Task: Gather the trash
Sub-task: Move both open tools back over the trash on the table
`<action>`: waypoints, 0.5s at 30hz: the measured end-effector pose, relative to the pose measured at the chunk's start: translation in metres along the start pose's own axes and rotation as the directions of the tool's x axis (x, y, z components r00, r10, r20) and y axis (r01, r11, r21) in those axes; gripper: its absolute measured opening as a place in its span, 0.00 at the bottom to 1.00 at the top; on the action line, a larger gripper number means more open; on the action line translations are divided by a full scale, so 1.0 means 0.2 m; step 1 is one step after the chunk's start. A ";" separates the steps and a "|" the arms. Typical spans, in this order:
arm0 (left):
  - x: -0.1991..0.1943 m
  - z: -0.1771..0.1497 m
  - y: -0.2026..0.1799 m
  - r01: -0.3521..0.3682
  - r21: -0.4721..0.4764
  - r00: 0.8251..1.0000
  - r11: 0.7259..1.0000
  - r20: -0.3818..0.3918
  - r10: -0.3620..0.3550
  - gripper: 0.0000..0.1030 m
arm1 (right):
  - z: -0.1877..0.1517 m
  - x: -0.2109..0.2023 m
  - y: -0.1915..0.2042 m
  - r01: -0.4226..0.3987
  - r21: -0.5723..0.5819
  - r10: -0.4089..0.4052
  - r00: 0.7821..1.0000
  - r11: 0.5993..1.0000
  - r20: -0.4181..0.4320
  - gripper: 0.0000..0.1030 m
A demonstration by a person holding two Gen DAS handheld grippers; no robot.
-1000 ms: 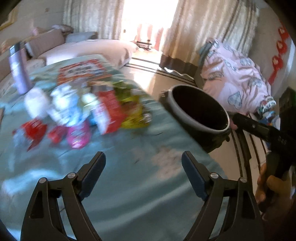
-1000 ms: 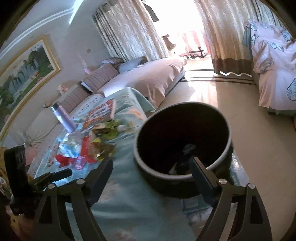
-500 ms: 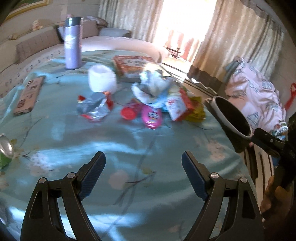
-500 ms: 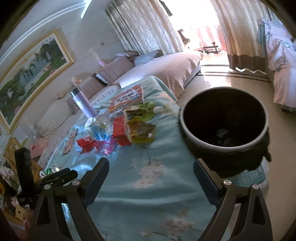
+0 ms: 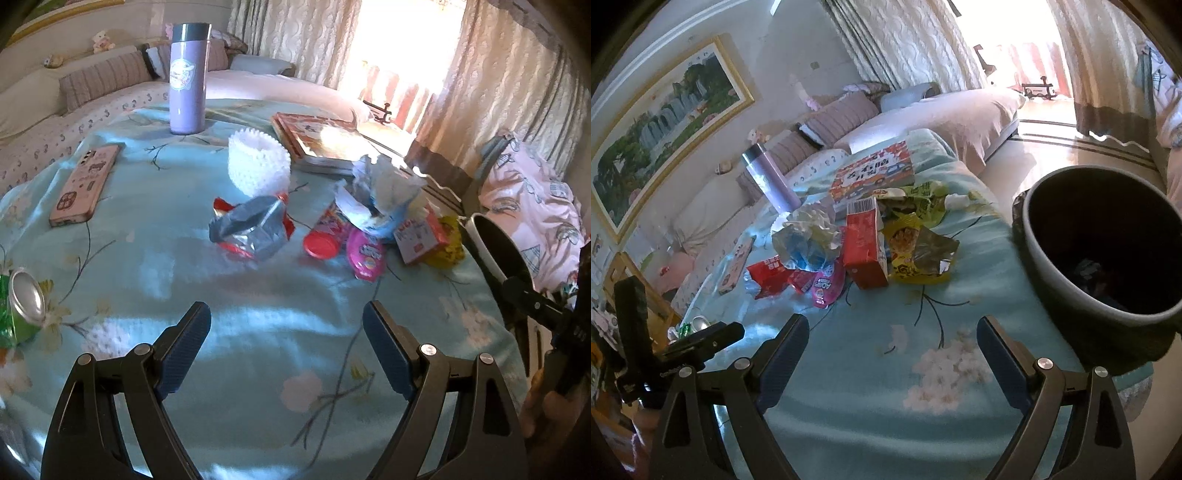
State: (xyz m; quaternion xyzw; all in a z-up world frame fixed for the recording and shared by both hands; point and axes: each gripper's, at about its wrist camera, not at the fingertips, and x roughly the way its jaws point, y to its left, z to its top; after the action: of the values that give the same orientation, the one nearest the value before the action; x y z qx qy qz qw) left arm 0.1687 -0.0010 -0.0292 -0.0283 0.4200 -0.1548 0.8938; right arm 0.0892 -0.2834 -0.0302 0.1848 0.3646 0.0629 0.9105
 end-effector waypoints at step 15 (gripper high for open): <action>0.15 0.21 0.06 -0.070 -0.013 0.997 0.997 0.041 0.070 0.84 | 0.17 0.22 -0.06 0.033 -0.043 -0.034 0.999 0.999 -0.036 0.89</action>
State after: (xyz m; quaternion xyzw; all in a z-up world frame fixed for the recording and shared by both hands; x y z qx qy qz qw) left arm 0.2213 -0.0023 -0.0267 -0.0221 0.4032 -0.1204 0.9069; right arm 0.1440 -0.2935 -0.0413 0.1582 0.3829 0.0588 0.9083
